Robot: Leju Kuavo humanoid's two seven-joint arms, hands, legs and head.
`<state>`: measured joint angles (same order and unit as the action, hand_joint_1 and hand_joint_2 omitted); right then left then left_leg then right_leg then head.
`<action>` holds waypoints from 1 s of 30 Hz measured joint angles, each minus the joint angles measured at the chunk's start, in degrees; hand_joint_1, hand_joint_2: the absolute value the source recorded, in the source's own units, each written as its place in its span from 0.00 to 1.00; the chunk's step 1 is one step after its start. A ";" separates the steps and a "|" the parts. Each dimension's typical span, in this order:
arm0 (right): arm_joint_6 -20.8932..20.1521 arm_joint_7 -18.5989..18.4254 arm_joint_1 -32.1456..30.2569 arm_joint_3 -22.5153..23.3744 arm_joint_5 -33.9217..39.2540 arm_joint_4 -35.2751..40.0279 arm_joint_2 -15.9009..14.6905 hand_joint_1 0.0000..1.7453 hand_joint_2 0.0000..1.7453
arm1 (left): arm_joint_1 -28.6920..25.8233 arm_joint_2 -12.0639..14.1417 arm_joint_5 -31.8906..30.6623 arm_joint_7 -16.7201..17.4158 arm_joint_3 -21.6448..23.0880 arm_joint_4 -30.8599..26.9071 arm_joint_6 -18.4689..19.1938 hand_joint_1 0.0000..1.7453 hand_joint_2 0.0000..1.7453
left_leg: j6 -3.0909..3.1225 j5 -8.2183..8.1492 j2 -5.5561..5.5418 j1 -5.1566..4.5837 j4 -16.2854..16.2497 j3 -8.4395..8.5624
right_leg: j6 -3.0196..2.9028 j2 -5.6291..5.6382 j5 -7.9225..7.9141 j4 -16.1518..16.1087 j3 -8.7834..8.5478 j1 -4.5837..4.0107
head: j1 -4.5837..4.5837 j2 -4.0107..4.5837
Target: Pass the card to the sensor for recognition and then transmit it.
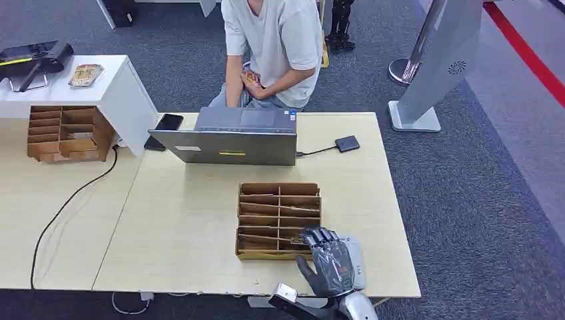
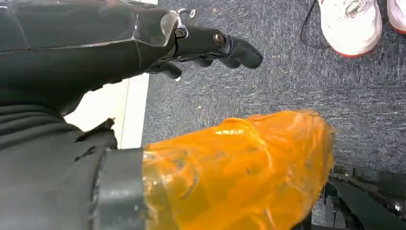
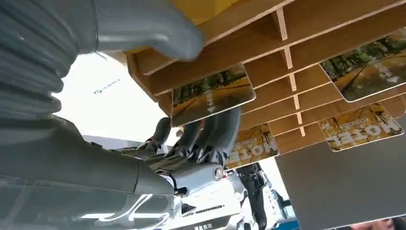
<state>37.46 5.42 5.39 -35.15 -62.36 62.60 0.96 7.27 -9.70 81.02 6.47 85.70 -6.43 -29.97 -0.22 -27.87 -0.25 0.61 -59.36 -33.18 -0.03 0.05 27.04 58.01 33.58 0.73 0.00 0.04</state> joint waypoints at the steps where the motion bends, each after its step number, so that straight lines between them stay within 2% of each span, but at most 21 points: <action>1: 0.02 -0.07 0.19 0.04 0.00 -0.07 0.00 0.85 1.00 | 0.00 0.00 0.09 0.00 0.00 0.00 0.07 0.00 0.00 | 0.00 0.00 0.00 0.00 0.00 0.01 | 0.00 0.01 0.00 0.00 0.00 0.00 | 0.00 0.00; 5: 0.15 -0.09 0.48 0.24 0.00 -0.24 0.13 0.83 1.00 | -0.01 0.00 0.22 -0.09 0.00 0.00 0.30 0.00 0.00 | 0.00 0.00 0.00 0.00 0.00 0.02 | 0.00 0.00 0.00 0.00 -0.01 0.00 | 0.00 0.00; 10: 0.46 0.13 0.66 0.44 0.02 -0.11 0.39 0.88 1.00 | 0.00 0.00 0.35 -0.09 0.00 0.00 0.48 0.00 0.00 | 0.00 0.00 0.00 0.00 0.00 0.02 | 0.00 0.00 0.00 0.00 -0.01 0.00 | 0.00 0.00; 12: 0.61 0.48 0.64 0.55 0.02 0.04 0.48 0.96 1.00 | 0.00 0.00 0.42 -0.09 0.00 0.00 0.48 0.00 0.00 | 0.00 0.00 0.00 0.00 0.00 0.02 | 0.00 0.00 0.00 0.00 -0.01 0.00 | -0.02 0.00; 15: 0.83 0.94 0.57 0.85 0.11 0.66 0.61 0.98 1.00 | 0.00 0.00 0.61 -0.09 0.00 0.00 0.48 0.00 0.00 | 0.00 0.00 0.00 0.00 0.00 0.01 | 0.00 0.00 0.00 0.00 0.00 0.00 | 0.00 0.00; 21: 0.87 4.26 -0.68 2.76 -1.18 3.94 1.75 1.00 1.00 | -0.01 0.00 1.11 -0.09 0.00 0.00 0.46 0.00 0.00 | 0.00 0.00 0.00 0.00 0.00 0.01 | 0.00 0.00 0.00 0.00 0.01 0.00 | -0.02 0.00; 26: 0.87 9.13 -2.71 5.58 -2.47 8.42 3.21 1.00 1.00 | -0.01 0.00 1.51 -0.09 0.00 0.00 0.28 0.00 0.00 | 0.00 0.00 0.00 0.00 0.00 0.00 | 0.00 0.00 0.00 0.00 0.01 0.00 | -0.02 0.00; 30: 0.87 11.59 -4.24 7.35 -2.82 12.61 4.15 1.00 1.00 | -0.01 0.00 1.90 -0.09 0.00 0.00 0.09 0.00 0.00 | 0.00 0.00 0.00 0.00 0.00 0.01 | 0.00 0.01 0.00 0.00 0.01 0.00 | -0.02 0.00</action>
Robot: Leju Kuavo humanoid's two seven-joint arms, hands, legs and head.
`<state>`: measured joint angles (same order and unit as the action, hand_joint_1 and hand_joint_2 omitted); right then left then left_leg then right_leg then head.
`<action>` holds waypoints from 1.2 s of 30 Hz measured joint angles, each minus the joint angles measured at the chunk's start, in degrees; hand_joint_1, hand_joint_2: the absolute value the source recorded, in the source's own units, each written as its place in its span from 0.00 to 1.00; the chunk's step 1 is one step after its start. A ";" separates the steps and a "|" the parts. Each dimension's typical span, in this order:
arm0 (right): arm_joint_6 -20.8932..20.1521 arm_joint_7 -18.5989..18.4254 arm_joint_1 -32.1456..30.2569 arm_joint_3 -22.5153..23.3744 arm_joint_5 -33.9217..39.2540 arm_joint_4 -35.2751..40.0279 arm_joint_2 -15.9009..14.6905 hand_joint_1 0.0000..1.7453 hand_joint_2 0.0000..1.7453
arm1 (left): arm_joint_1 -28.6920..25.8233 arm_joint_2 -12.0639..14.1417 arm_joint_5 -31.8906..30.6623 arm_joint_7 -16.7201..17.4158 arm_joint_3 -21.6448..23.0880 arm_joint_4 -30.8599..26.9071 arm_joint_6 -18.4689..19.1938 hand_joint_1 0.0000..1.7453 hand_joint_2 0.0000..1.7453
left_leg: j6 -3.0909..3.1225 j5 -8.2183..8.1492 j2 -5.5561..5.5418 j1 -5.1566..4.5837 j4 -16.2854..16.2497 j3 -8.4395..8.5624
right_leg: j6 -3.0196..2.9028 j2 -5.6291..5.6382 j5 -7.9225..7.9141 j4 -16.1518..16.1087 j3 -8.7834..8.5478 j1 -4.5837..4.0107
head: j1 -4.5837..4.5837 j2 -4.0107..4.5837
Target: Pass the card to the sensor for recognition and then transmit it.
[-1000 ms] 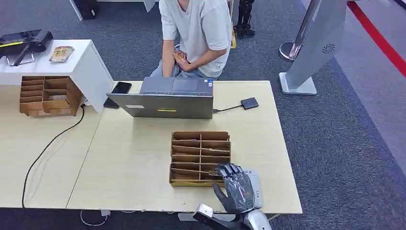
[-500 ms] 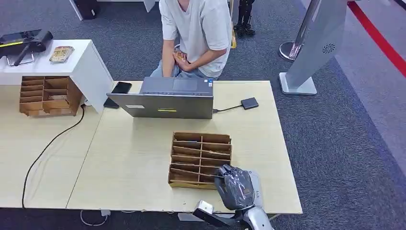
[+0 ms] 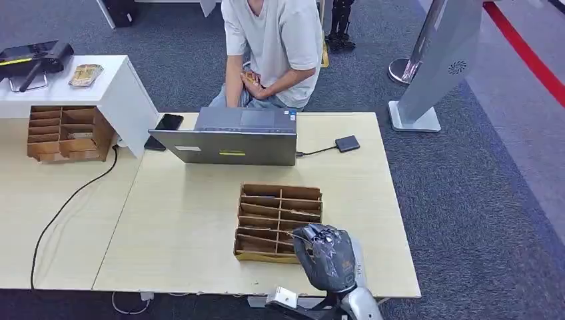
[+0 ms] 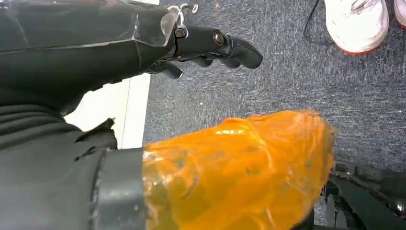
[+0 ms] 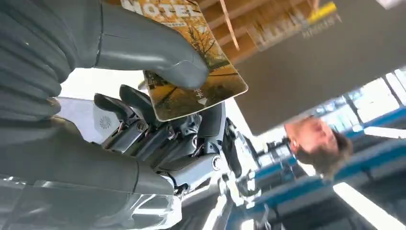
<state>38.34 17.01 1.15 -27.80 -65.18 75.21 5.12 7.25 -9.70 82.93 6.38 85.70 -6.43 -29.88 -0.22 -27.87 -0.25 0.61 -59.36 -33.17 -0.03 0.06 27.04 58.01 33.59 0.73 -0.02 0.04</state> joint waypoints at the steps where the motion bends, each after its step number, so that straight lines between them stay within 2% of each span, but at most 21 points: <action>1: 0.00 0.77 -0.33 0.33 -0.07 0.79 0.18 1.00 1.00 | 0.00 0.00 0.09 0.00 0.00 0.00 -0.07 0.00 0.00 | 0.00 0.00 0.00 0.00 0.00 0.00 | 0.00 0.00 0.00 0.00 0.00 0.00 | 0.02 0.00; 14: 0.00 9.09 -4.30 3.67 1.94 11.86 2.71 1.00 1.00 | 0.00 0.00 0.92 0.00 0.02 0.00 -0.33 0.00 0.00 | 0.00 0.00 -0.01 0.00 0.00 0.00 | 0.00 0.00 0.00 0.00 -0.01 0.00 | 0.02 0.00; 19: 0.00 12.02 -5.00 3.76 6.75 14.49 3.32 1.00 1.00 | 0.00 0.00 1.16 -0.02 0.02 0.00 -0.50 0.00 0.00 | 0.00 0.00 0.01 0.00 0.00 0.00 | 0.00 0.00 0.00 0.00 -0.01 0.00 | 0.02 0.00; 27: 0.00 13.75 -5.04 3.74 10.56 16.63 3.78 1.00 1.00 | 0.01 0.00 1.22 0.00 0.11 0.00 -0.50 0.00 0.00 | 0.00 0.00 0.00 0.00 0.00 0.00 | 0.00 0.00 0.00 0.00 -0.01 0.00 | 0.02 0.00; 36: -0.02 12.92 -2.69 3.43 11.23 16.74 4.09 1.00 1.00 | 0.08 0.00 0.55 0.02 1.00 0.00 -0.42 0.00 0.00 | 0.00 0.00 0.00 0.00 0.00 0.00 | 0.00 0.00 0.00 0.00 -0.01 0.00 | 0.02 0.00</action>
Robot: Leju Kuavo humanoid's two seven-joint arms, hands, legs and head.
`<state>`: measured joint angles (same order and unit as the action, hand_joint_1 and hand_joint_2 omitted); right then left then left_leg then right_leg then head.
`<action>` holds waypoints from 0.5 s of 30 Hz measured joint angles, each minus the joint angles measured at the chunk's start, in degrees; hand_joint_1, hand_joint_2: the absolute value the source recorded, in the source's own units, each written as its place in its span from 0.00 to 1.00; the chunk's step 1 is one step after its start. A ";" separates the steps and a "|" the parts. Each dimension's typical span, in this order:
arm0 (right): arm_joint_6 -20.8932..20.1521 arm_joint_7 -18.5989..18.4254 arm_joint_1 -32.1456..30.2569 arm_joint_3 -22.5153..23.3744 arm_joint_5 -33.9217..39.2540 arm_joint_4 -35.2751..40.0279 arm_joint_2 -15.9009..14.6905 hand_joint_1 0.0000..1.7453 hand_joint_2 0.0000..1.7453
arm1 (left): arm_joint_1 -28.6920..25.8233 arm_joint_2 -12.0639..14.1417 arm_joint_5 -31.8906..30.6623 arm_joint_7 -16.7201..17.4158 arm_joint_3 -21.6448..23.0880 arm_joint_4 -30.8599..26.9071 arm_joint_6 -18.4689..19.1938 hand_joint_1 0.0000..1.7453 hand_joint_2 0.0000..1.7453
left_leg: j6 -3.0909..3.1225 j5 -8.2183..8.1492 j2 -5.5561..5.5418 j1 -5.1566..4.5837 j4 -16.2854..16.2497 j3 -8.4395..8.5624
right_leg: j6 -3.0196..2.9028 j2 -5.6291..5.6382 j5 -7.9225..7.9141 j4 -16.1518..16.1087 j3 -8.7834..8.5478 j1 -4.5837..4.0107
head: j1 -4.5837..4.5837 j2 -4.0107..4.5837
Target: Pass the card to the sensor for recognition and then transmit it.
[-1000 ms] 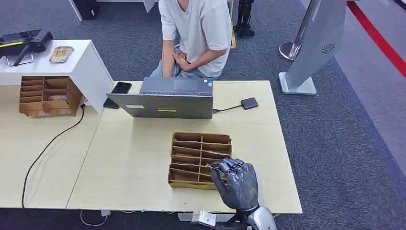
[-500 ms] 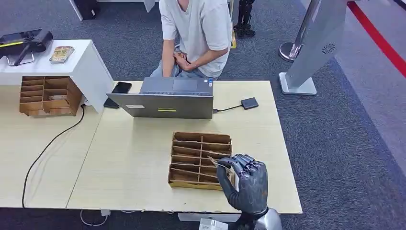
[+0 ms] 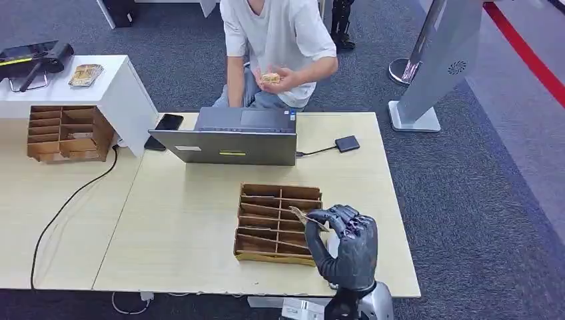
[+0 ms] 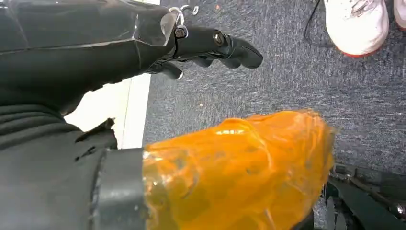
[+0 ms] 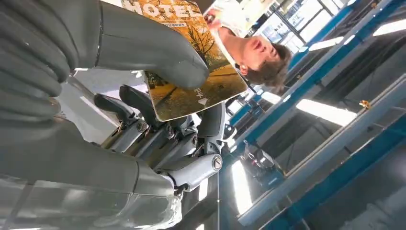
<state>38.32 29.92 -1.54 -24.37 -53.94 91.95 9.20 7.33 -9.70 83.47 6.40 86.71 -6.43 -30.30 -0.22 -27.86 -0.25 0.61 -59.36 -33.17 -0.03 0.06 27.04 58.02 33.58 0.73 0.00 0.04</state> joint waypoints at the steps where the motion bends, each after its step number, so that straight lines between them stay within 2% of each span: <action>1: 0.00 -0.26 0.36 -0.07 0.05 -0.05 0.00 1.00 1.00 | 0.00 0.00 -0.04 0.00 0.00 0.00 0.02 0.00 0.00 | 0.00 0.00 0.00 0.00 0.00 0.00 | 0.00 0.00 0.00 0.00 0.00 0.00 | 0.00 0.00; 6: 0.00 -0.41 0.45 -0.11 0.07 -0.07 0.00 1.00 1.00 | 0.00 0.00 -0.07 0.02 0.02 0.00 0.05 0.00 0.00 | 0.00 0.00 0.00 0.00 0.00 0.00 | 0.00 0.00 0.00 0.00 0.00 0.00 | -0.02 0.00; 8: 0.00 -2.91 3.80 -1.42 1.01 -1.05 0.00 1.00 1.00 | 0.02 0.00 -0.66 0.17 0.44 0.00 0.26 0.00 0.00 | 0.00 0.01 0.00 0.00 0.00 0.00 | 0.00 0.00 0.00 0.00 0.00 0.00 | 0.00 0.00; 15: 0.00 -6.06 7.90 -2.54 1.14 -3.46 0.00 1.00 1.00 | 0.05 0.00 -1.66 0.31 1.01 0.00 0.75 0.00 0.00 | -0.01 0.01 0.00 0.00 0.00 0.00 | 0.00 0.00 0.00 0.00 0.00 0.00 | 0.00 0.00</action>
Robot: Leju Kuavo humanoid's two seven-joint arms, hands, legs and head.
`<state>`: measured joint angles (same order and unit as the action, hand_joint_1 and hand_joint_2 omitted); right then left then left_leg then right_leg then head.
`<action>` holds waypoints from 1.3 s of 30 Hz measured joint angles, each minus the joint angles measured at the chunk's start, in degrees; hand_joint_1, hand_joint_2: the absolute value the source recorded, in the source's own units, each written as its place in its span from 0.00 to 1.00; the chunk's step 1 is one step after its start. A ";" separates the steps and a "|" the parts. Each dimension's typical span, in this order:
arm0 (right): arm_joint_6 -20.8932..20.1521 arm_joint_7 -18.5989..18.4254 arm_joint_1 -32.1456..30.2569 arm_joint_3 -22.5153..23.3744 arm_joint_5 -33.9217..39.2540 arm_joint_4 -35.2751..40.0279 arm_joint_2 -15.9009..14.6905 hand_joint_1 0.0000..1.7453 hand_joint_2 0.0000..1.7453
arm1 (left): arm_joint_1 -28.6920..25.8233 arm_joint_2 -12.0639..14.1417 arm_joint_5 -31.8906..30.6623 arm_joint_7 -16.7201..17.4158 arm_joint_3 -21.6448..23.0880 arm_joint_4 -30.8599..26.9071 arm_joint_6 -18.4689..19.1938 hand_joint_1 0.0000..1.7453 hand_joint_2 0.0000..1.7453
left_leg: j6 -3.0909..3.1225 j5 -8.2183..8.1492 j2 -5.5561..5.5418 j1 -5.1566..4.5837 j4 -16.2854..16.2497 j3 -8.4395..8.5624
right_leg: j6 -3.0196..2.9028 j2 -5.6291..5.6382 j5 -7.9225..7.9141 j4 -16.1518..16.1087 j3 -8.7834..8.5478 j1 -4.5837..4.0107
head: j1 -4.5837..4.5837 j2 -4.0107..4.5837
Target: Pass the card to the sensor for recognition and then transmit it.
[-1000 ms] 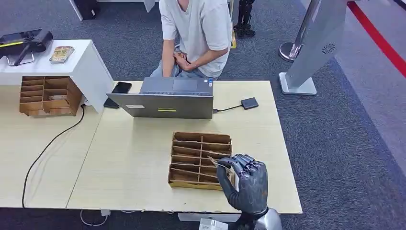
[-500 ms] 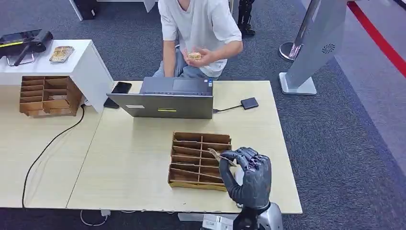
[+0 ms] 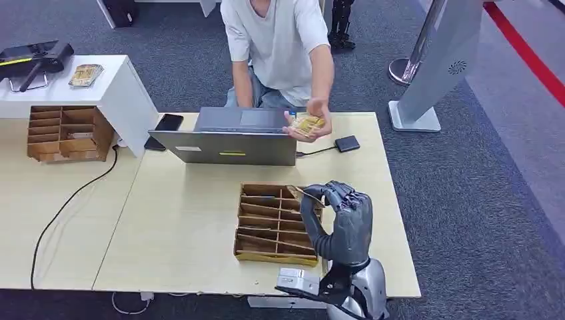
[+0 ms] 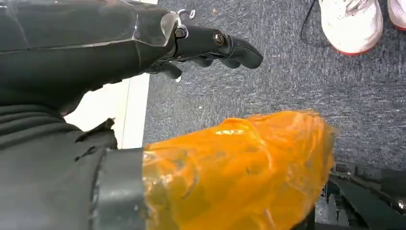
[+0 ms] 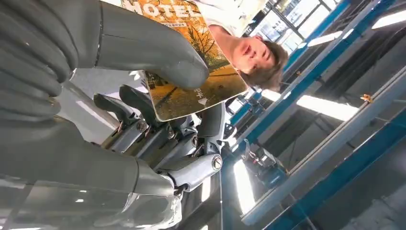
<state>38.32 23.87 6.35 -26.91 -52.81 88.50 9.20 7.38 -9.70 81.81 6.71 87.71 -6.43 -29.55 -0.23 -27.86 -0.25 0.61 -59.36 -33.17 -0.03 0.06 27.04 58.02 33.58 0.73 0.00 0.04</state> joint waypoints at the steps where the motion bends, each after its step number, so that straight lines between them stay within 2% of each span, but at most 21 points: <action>1: 0.00 -0.52 0.62 -0.15 -0.04 -0.50 0.00 1.00 1.00 | 0.00 0.00 -0.11 0.02 0.04 0.00 0.07 0.00 0.00 | 0.00 0.00 0.00 0.00 0.00 0.00 | 0.00 0.00 0.00 0.00 0.00 0.00 | -0.02 0.00; 12: 0.00 -5.83 7.45 -2.12 -2.41 -6.60 0.00 1.00 1.00 | 0.02 0.07 -2.62 0.55 0.48 0.00 0.76 0.00 0.00 | 0.00 0.01 0.00 0.00 0.00 0.00 | 0.00 0.00 0.00 0.01 0.00 0.00 | 0.00 0.00; 18: 0.00 -10.47 11.81 -3.48 -4.46 -10.91 0.00 1.00 1.00 | 0.02 0.35 -4.02 0.92 0.50 0.00 1.35 0.00 0.00 | -0.01 0.01 0.00 0.00 0.00 0.00 | -0.01 0.00 -0.01 0.01 0.00 0.00 | 0.00 0.00; 21: 0.00 -10.99 13.17 -4.11 -4.66 -12.50 0.00 1.00 1.00 | 0.01 0.42 -4.13 0.92 0.50 0.00 1.38 0.00 0.00 | -0.01 0.01 0.00 0.00 0.00 0.00 | -0.01 0.00 -0.01 0.01 0.00 0.00 | 0.00 0.00; 30: -0.55 -18.37 19.56 -5.90 -7.15 -20.31 0.00 0.99 1.00 | 0.02 0.70 -5.99 0.98 0.52 0.00 2.16 0.00 0.00 | -0.01 0.01 -0.01 0.00 -0.01 0.00 | -0.02 0.00 -0.02 0.02 0.00 0.00 | 0.00 0.00; 38: -0.61 -19.32 21.20 -6.43 -7.72 -23.78 0.00 0.98 1.00 | 0.02 0.85 -6.03 1.01 0.52 0.00 2.30 0.00 0.00 | -0.01 0.01 -0.01 0.00 -0.01 0.00 | -0.02 0.00 -0.02 0.02 0.01 0.00 | 0.00 0.00; 39: -0.61 -19.32 21.30 -6.45 -7.69 -24.04 0.00 0.90 1.00 | 0.01 0.87 -6.03 1.01 0.52 0.00 2.29 0.00 0.00 | -0.01 0.01 -0.01 0.00 -0.01 0.00 | -0.02 0.00 -0.02 0.02 0.01 0.00 | 0.00 0.00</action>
<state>37.70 4.55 27.65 -33.35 -60.50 64.46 9.20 7.39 -8.83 75.78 7.72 88.24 -6.43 -27.26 -0.23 -27.84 -0.26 0.61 -59.37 -33.18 -0.05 0.06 27.02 58.04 33.59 0.73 0.00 0.04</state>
